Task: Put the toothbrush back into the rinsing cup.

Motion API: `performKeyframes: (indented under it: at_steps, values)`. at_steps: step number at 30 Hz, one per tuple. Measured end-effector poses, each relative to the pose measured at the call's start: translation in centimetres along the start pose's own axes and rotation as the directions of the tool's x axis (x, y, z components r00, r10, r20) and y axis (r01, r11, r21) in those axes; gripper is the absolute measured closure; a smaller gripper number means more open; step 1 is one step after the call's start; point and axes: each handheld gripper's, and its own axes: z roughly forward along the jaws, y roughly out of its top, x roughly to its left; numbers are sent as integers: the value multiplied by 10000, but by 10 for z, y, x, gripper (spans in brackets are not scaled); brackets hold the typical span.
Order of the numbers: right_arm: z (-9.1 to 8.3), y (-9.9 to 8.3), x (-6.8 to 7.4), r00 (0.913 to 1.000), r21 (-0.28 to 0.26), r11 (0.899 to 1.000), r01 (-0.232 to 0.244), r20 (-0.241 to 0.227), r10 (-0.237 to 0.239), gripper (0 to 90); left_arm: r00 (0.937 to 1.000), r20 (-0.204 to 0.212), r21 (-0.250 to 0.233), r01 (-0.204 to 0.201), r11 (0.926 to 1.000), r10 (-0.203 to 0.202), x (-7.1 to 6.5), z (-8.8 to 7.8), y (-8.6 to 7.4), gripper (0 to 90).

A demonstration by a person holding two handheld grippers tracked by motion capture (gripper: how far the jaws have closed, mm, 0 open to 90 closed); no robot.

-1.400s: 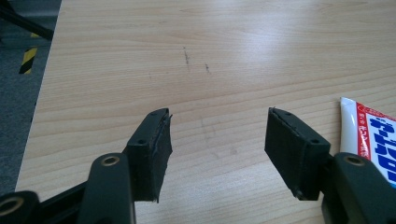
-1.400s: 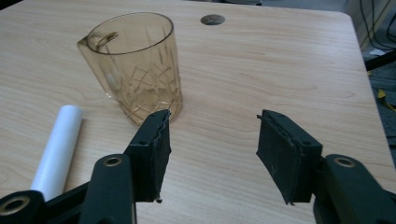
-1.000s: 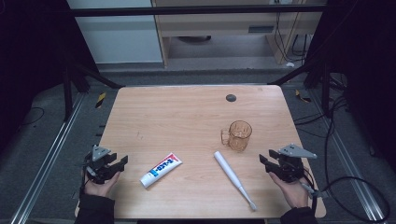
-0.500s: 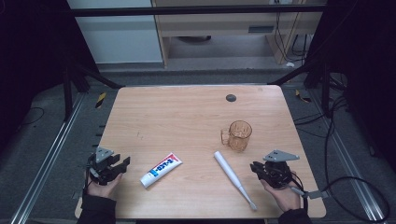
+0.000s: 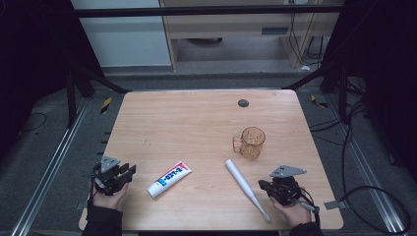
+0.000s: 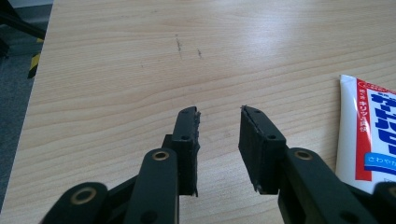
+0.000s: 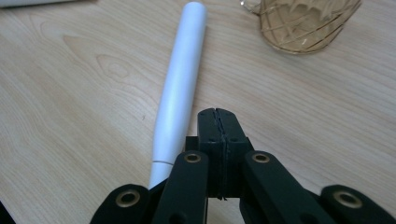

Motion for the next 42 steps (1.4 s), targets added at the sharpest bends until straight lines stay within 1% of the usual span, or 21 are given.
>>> performKeyframes:
  at_steps: [4,5,9,10,13,19,25,28,33,37,38,42]
  values:
    - [6,-3,6,9997,254,9996,142,-212,-136,900,10000,4,56,-13,10000,13,0,1,0,689]
    - [8,-4,7,9995,413,9989,239,-231,-230,900,10000,26,27,-1,10000,0,-1,1,0,689]
    - [10,-5,9,9992,517,9983,278,-290,-264,900,10000,53,29,-17,10000,16,-1,1,0,689]
    - [11,-6,9,9990,522,9983,262,-387,-242,900,10000,76,43,-17,10000,17,-1,1,0,689]
    - [12,-9,12,9986,692,9970,356,-423,-327,900,9999,109,38,3,10000,-3,-1,2,1,690]
    - [13,-10,14,9981,764,9962,420,-479,-384,900,10000,90,61,-31,10000,31,-2,2,1,690]
    - [14,-11,17,9971,807,9956,480,-631,-430,900,9999,113,170,-30,9999,28,-2,3,1,692]
    - [15,-11,17,9965,759,9957,525,-692,-473,900,9999,118,183,-16,9998,14,-2,3,1,695]
    - [16,-10,21,9949,745,9959,507,-905,-439,900,10000,64,266,-77,9996,76,-2,3,0,702]
    - [19,-9,24,9938,773,9950,636,-959,-561,899,10000,76,235,-45,9997,43,-2,3,0,702]
    - [20,-9,26,9928,811,9944,672,-1042,-585,898,10000,68,240,-63,9997,61,-2,3,0,702]
    - [22,-8,27,9925,804,9944,690,-1060,-603,898,9999,73,267,-94,9996,92,-2,3,0,701]
